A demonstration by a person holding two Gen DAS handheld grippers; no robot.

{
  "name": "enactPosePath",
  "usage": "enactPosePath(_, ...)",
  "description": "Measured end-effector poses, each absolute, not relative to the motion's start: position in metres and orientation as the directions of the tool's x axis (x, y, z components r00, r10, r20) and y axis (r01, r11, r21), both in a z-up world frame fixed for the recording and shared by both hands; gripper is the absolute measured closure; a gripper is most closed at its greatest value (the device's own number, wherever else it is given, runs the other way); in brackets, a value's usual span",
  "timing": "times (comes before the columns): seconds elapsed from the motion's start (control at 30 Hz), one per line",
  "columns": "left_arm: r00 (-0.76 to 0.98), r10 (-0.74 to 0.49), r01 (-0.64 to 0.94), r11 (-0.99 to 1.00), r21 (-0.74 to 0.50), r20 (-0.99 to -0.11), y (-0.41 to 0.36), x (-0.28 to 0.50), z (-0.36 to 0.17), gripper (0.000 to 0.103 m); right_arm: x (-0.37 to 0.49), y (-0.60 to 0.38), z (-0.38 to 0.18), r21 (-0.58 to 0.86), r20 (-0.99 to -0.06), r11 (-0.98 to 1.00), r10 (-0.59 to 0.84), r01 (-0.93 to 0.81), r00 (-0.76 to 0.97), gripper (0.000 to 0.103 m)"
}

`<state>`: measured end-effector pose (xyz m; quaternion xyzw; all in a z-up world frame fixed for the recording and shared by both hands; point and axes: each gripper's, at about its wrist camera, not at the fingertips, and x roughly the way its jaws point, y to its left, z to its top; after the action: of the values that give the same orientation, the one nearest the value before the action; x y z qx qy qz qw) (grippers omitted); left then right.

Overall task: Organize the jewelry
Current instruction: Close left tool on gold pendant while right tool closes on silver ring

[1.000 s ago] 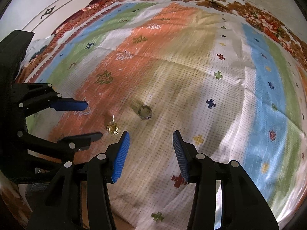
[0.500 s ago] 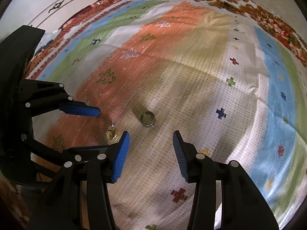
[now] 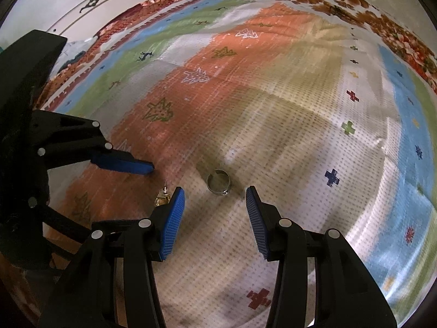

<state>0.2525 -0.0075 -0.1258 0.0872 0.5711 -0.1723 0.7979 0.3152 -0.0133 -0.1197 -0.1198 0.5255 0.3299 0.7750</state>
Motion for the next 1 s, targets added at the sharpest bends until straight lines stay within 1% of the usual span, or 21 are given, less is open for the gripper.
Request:
enactPosePath(0.13, 0.289, -0.177, 0.369, 0.927, -0.061, -0.941, -0.0062, 0.2535, -0.1260, 0.058, 0.3179, -0.0127, -0.1234, 0.163, -0.895, 0.757, 0.384, -0.633, 0.229, 0.057)
enactPosePath(0.23, 0.290, -0.179, 0.372, 0.926, -0.062, -0.940, -0.0064, 0.2530, -0.1260, 0.060, 0.3194, -0.0114, -0.1238, 0.161, -0.893, 0.759, 0.384, -0.631, 0.234, 0.062)
enactPosePath(0.47, 0.296, -0.173, 0.377, 0.925, -0.052, -0.939, -0.0086, 0.2524, -0.1262, 0.074, 0.3207, -0.0069, -0.1251, 0.151, -0.890, 0.750, 0.387, -0.644, 0.242, 0.068)
enactPosePath(0.5, 0.297, -0.172, 0.376, 0.925, -0.051, -0.939, -0.0082, 0.2527, -0.1264, 0.075, 0.3207, -0.0057, -0.1254, 0.149, -0.890, 0.750, 0.386, -0.645, 0.243, 0.070)
enactPosePath(0.57, 0.294, -0.174, 0.375, 0.925, -0.054, -0.940, -0.0081, 0.2528, -0.1268, 0.081, 0.3211, -0.0052, -0.1262, 0.141, -0.891, 0.752, 0.380, -0.644, 0.249, 0.076)
enactPosePath(0.67, 0.294, -0.167, 0.370, 0.928, -0.049, -0.941, -0.0069, 0.2537, -0.1272, 0.086, 0.3228, -0.0064, -0.1271, 0.136, -0.893, 0.759, 0.373, -0.636, 0.254, 0.083)
enactPosePath(0.7, 0.294, -0.165, 0.369, 0.928, -0.048, -0.941, -0.0065, 0.2542, -0.1273, 0.087, 0.3232, -0.0071, -0.1271, 0.138, -0.892, 0.761, 0.373, -0.635, 0.254, 0.083)
enactPosePath(0.73, 0.292, -0.168, 0.368, 0.929, -0.052, -0.942, -0.0059, 0.2546, -0.1275, 0.092, 0.3237, -0.0080, -0.1270, 0.144, -0.892, 0.762, 0.377, -0.632, 0.252, 0.083)
enactPosePath(0.77, 0.290, -0.171, 0.367, 0.929, -0.056, -0.942, -0.0054, 0.2548, -0.1275, 0.094, 0.3238, -0.0083, -0.1269, 0.145, -0.891, 0.762, 0.378, -0.631, 0.251, 0.083)
enactPosePath(1.0, 0.288, -0.172, 0.367, 0.929, -0.057, -0.942, -0.0047, 0.2538, -0.1269, 0.102, 0.3233, -0.0092, -0.1256, 0.149, -0.890, 0.763, 0.381, -0.629, 0.252, 0.083)
